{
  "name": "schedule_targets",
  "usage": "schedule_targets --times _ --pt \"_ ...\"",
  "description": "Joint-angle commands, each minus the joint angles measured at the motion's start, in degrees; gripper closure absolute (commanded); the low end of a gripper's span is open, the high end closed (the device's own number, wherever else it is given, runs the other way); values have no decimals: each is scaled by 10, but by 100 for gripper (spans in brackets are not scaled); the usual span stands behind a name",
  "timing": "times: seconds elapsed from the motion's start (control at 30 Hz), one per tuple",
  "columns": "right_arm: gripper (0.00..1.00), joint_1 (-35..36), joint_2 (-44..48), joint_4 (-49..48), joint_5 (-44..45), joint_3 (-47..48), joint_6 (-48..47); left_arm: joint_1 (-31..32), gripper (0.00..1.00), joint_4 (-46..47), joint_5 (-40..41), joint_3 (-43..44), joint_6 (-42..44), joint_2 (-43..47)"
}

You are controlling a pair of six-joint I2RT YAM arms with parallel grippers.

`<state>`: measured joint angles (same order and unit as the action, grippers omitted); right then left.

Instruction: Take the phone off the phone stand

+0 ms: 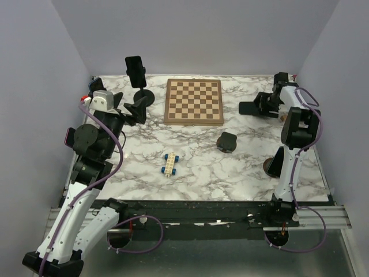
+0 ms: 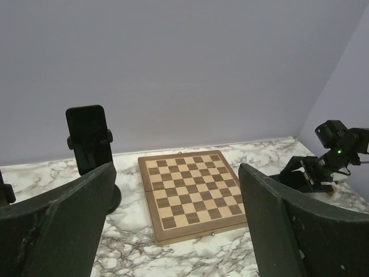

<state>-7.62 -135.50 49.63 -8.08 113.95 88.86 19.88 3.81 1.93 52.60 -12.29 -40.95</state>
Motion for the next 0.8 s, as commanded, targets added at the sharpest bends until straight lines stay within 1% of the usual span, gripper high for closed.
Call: schedule_targets --times 0.0,0.27,0.43,0.53,0.63,0.77 --pt "90 -4 -21 4 17 14 -13 -2 6 7 6 0 -6 -5" --pt "69 -10 -34 -7 30 4 -26 -3 8 9 8 -1 -2 -1" --pt "46 -12 -34 -19 41 -2 -44 -4 7 9 7 -1 -1 -3" --pt "33 -12 -31 -22 52 -4 -50 -5 8 9 8 -2 -1 -4" --pt "25 -13 -27 -32 53 -12 -52 -5 7 9 9 -2 0 -3" --pt "17 -14 -25 -45 43 -20 -59 -5 7 11 7 -3 -2 -5"
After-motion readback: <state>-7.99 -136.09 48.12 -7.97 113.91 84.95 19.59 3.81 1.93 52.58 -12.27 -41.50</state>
